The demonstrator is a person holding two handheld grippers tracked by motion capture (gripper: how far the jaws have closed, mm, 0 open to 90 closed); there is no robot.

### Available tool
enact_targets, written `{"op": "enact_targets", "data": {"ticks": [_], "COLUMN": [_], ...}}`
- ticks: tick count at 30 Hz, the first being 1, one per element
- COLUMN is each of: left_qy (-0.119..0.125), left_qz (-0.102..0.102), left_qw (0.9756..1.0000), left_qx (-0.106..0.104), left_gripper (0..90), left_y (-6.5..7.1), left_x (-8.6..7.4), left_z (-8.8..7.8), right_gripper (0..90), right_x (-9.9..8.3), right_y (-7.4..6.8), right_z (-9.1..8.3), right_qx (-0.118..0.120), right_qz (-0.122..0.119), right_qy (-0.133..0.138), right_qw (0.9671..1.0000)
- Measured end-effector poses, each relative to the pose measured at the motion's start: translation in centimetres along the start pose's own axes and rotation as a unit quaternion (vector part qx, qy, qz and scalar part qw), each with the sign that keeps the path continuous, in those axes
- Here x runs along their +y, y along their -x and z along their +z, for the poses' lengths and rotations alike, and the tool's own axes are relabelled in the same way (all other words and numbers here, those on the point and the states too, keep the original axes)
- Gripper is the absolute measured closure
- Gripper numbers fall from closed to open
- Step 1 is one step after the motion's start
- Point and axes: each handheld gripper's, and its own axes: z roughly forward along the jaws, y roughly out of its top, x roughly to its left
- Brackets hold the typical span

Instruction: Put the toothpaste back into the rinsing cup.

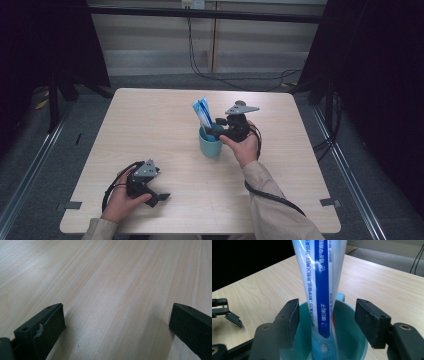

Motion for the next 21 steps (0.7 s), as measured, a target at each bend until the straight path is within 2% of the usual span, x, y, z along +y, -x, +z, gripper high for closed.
{"op": "enact_targets", "data": {"ticks": [3, 9, 21], "left_qy": [0.000, 0.000, 0.000], "left_qz": [0.000, 0.000, 0.000], "left_qw": [1.0000, 1.0000, 1.0000], "left_qx": [0.000, 0.000, 0.000], "left_gripper": [0.0, 0.0, 0.0], "left_y": [0.0, 0.0, 0.0], "left_x": [0.0, 0.0, 0.0], "left_z": [0.0, 0.0, 0.0], "right_gripper": [36.0, 33.6, 25.8], "right_x": [0.1, 0.5, 1.0], "right_y": [-0.1, -0.3, -0.3], "right_z": [-0.1, -0.7, -1.7], "right_qx": [0.000, -0.005, -0.008], "right_qz": [-0.001, -0.018, -0.021], "right_qy": [0.000, -0.004, -0.020], "right_qw": [1.0000, 0.9998, 0.9996]}}
